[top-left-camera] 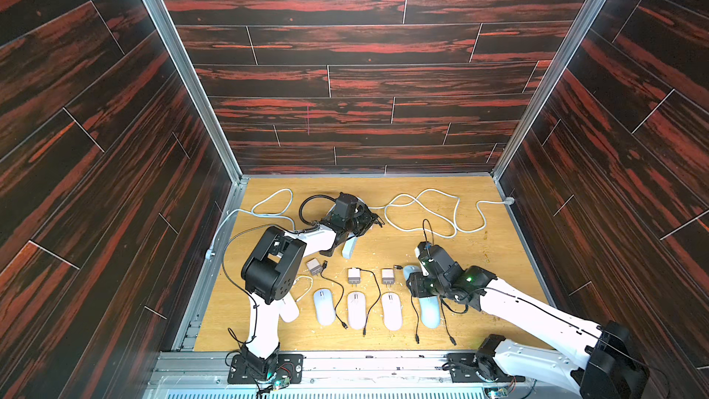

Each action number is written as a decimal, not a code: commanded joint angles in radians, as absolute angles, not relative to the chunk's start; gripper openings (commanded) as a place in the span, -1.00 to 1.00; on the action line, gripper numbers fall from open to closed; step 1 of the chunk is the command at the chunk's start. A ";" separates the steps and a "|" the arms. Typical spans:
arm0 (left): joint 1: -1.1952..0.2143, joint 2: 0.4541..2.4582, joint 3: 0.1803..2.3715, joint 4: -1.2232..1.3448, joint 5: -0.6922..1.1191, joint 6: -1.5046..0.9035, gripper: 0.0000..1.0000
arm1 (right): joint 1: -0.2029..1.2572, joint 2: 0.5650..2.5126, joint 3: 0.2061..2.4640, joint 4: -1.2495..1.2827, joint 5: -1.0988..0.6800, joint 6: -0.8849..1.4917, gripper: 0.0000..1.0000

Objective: Unplug the wireless mouse
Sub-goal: Place the mouse at the center of the board.

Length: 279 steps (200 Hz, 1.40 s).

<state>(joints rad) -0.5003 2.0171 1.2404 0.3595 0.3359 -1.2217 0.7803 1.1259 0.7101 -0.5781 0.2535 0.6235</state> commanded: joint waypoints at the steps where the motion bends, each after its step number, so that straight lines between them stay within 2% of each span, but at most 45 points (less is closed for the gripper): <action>1: -0.497 1.985 1.235 0.337 0.335 -1.182 -1.00 | 0.782 1.142 0.727 -0.797 0.436 0.894 -0.51; 25: -0.497 1.979 1.220 0.329 0.332 -1.178 -1.00 | 0.782 1.146 0.714 -0.920 0.454 1.033 -0.48; 64: -0.497 1.979 1.213 0.336 0.331 -1.177 -1.00 | 0.760 1.106 0.639 -0.963 0.447 1.109 -0.43; 130: -0.498 1.984 1.214 0.334 0.337 -1.175 -1.00 | 0.595 1.073 0.484 -0.815 0.401 1.126 -0.36; 145: -0.498 1.983 1.215 0.329 0.336 -1.172 -1.00 | 0.574 1.073 0.477 -0.805 0.398 1.127 -0.41; 181: -0.497 1.988 1.213 0.329 0.340 -1.175 -1.00 | 0.574 1.047 0.474 -0.814 0.392 1.146 -0.13; 205: -0.498 1.988 1.209 0.332 0.340 -1.178 -1.00 | 0.573 1.026 0.476 -0.820 0.382 1.154 0.30; 230: -0.499 1.985 1.204 0.333 0.341 -1.177 -1.00 | 0.573 1.004 0.472 -0.823 0.374 1.163 0.54; 242: -0.499 1.984 1.200 0.333 0.342 -1.177 -1.00 | 0.573 0.997 0.471 -0.824 0.371 1.164 0.61; 279: -0.505 1.973 1.196 0.311 0.337 -1.158 -1.00 | 0.577 0.951 0.506 -0.891 0.444 1.174 0.62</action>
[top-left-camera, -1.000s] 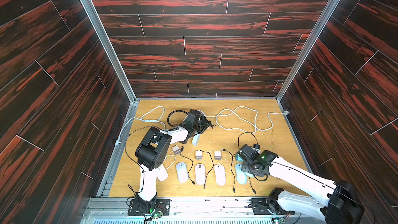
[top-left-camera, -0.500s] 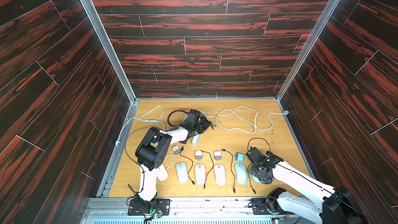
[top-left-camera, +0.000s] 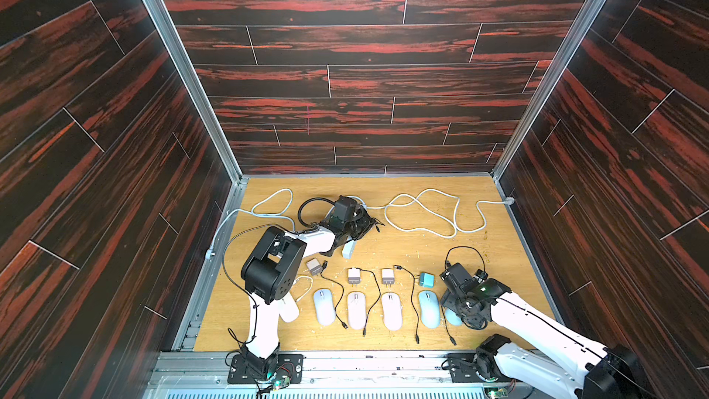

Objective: Unplug the wireless mouse
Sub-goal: Place the mouse at the center of the board, then place the power cord at the center of the board.

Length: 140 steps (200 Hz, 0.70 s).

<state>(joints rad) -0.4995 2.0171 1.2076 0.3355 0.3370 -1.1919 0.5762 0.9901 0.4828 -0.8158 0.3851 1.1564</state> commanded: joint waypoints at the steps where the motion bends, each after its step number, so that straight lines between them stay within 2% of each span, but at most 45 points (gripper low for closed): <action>1: -0.505 1.973 1.197 0.310 0.336 -1.157 -1.00 | 0.576 0.948 0.509 -0.893 0.448 1.172 0.62; 17: -0.515 1.971 1.208 0.266 0.330 -1.124 -1.00 | 0.576 0.903 0.556 -0.872 0.495 1.107 0.61; 32: -0.527 1.971 1.219 0.215 0.326 -1.084 -1.00 | 0.575 0.886 0.595 -0.751 0.487 0.976 0.58; 57: -0.538 1.971 1.243 0.118 0.314 -1.021 -1.00 | 0.566 0.964 0.672 -0.532 0.369 0.757 0.57; 79: -0.545 1.957 1.250 0.054 0.296 -0.972 -0.99 | 0.523 1.063 0.746 -0.383 0.185 0.633 0.55; 116: -0.551 1.935 1.294 -0.086 0.255 -0.872 -0.86 | 0.416 1.209 0.778 -0.101 -0.120 0.625 0.54; 140: -0.552 1.919 1.300 -0.152 0.219 -0.823 -0.81 | 0.369 1.302 0.777 0.067 -0.165 0.678 0.54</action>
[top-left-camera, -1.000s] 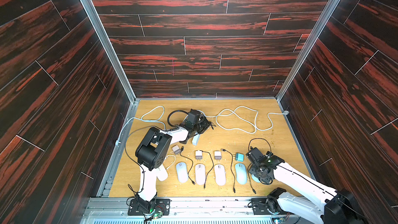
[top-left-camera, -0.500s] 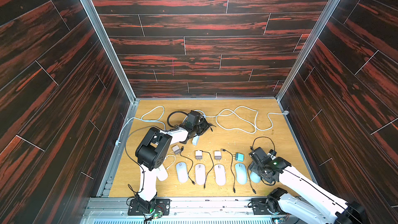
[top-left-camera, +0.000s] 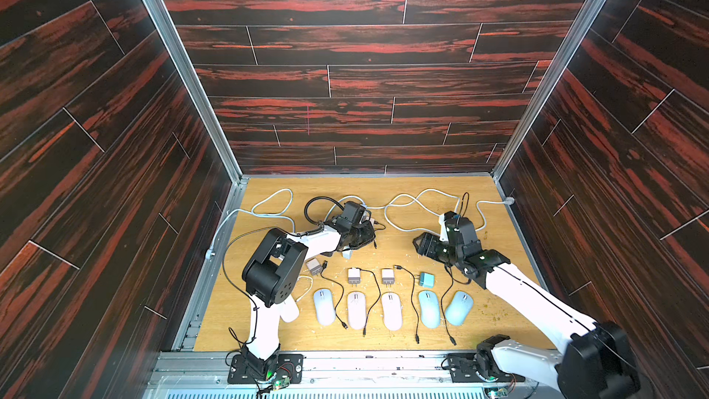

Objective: Unplug the wireless mouse
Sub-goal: Place the power cord at the center of the board, then remove the plug from the socket.

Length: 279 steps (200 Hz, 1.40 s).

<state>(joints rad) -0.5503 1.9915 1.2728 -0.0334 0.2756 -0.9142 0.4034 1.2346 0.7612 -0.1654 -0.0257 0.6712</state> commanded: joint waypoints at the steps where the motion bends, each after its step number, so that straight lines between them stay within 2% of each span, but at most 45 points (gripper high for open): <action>1: -0.552 1.919 1.300 -0.153 0.218 -0.821 -0.81 | 0.367 1.307 0.777 0.074 -0.164 0.679 0.54; 26: -0.552 1.897 1.287 -0.194 0.179 -0.778 -0.72 | 0.346 1.404 0.791 0.205 -0.168 0.704 0.63; 62: -0.552 1.831 1.243 -0.235 0.110 -0.716 -0.22 | 0.319 1.547 0.859 0.276 -0.277 0.750 0.67; 89: -0.551 1.763 1.220 -0.273 0.035 -0.662 0.07 | 0.302 1.637 0.890 0.338 -0.389 0.804 0.67; 145: -0.535 1.684 1.212 -0.353 -0.115 -0.579 0.53 | 0.302 1.782 1.015 0.242 -0.439 0.773 0.66; 200: -0.519 1.747 1.283 -0.472 -0.223 -0.508 0.63 | 0.303 1.881 1.094 0.226 -0.514 0.765 0.63; 279: -0.504 1.842 1.352 -0.560 -0.273 -0.487 0.78 | 0.295 1.950 1.122 0.267 -0.586 0.804 0.62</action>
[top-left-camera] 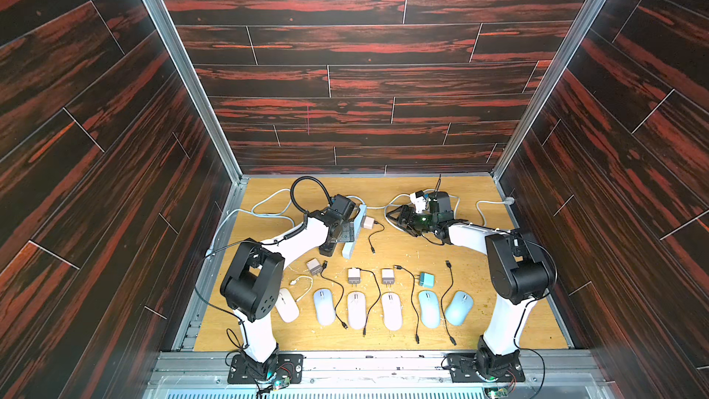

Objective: Unplug the wireless mouse
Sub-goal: Remove the plug from the socket.

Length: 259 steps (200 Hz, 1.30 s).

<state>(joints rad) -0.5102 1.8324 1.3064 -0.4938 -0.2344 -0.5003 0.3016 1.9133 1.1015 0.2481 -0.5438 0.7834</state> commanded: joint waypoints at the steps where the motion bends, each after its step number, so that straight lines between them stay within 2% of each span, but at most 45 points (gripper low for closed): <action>1: -0.504 1.844 1.352 -0.561 -0.273 -0.487 0.78 | 0.295 1.950 1.121 0.271 -0.589 0.805 0.62; 65: -0.505 1.892 1.403 -0.539 -0.184 -0.430 0.77 | 0.294 1.985 1.117 0.313 -0.614 0.830 0.59; 88: -0.504 1.941 1.455 -0.529 -0.129 -0.393 0.74 | 0.292 1.980 1.099 0.315 -0.608 0.825 0.58; 126: -0.504 2.048 1.561 -0.558 -0.134 -0.359 0.70 | 0.291 1.972 1.079 0.301 -0.598 0.812 0.57; 187: -0.505 2.162 1.644 -0.566 -0.061 -0.341 0.43 | 0.292 1.961 1.059 0.291 -0.591 0.796 0.56; 259: -0.504 2.157 1.602 -0.519 0.025 -0.379 0.02 | 0.295 1.976 1.026 0.372 -0.615 0.840 0.54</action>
<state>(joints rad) -0.5095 2.1670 1.6222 -0.5240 -0.0227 -0.3660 0.2958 1.9686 1.0393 0.3283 -0.5938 0.8234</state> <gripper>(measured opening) 0.537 0.773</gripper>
